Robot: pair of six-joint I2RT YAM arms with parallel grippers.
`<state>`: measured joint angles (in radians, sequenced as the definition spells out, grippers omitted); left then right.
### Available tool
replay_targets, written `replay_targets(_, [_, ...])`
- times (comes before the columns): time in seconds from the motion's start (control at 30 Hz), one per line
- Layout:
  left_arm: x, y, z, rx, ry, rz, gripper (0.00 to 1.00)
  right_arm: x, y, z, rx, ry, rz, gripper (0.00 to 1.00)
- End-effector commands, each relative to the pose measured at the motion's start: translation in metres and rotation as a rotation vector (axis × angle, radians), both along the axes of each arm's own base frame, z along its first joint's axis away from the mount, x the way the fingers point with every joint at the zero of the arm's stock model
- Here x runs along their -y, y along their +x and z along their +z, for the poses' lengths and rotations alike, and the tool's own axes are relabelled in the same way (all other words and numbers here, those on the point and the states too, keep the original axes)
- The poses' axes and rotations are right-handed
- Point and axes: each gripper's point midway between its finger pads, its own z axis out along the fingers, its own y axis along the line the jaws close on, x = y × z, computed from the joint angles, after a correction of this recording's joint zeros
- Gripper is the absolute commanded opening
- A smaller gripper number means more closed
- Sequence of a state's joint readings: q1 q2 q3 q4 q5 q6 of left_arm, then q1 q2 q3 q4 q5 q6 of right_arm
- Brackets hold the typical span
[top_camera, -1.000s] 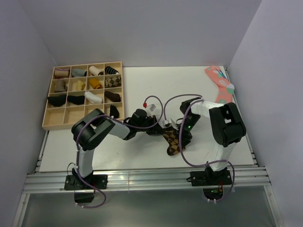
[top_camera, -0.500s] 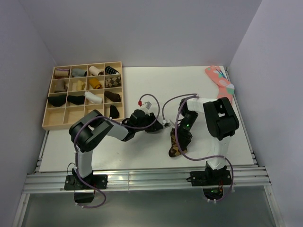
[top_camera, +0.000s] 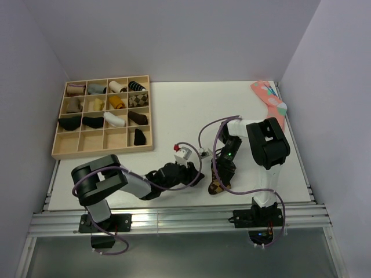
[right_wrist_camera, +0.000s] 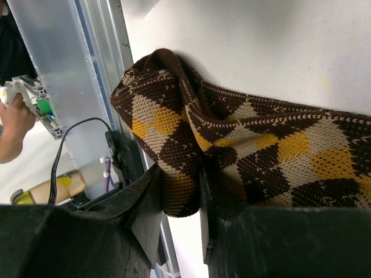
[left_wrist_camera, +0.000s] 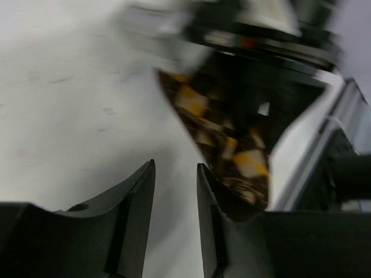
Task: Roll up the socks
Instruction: Roll the sock at the center of the board.
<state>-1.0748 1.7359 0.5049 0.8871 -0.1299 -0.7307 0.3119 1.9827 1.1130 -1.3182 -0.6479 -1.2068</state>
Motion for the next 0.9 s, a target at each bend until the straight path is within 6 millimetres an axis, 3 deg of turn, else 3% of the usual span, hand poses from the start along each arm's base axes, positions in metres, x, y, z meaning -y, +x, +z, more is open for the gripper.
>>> replay_targets(0.0, [0.024, -0.016, 0.052, 0.192, -0.109, -0.102, 0.41, 0.001, 0.011, -0.006, 0.043, -0.017, 0.025, 0.22])
replay_targets(0.13, [0.041, -0.035, 0.057, 0.235, -0.101, -0.236, 0.42, 0.000, 0.012, -0.007, 0.046, -0.018, 0.019, 0.21])
replay_targets(0.4, [0.069, -0.053, 0.053, 0.259, -0.064, -0.398, 0.44, 0.000, 0.012, -0.007, 0.047, -0.019, 0.012, 0.22])
replay_targets(0.43, [0.070, -0.056, 0.042, 0.247, -0.028, -0.420, 0.44, 0.000, 0.012, -0.007, 0.048, -0.018, 0.013, 0.22])
replay_targets(0.87, [0.087, -0.076, 0.008, 0.203, 0.068, -0.515, 0.43, -0.001, 0.011, -0.007, 0.055, -0.012, 0.004, 0.23])
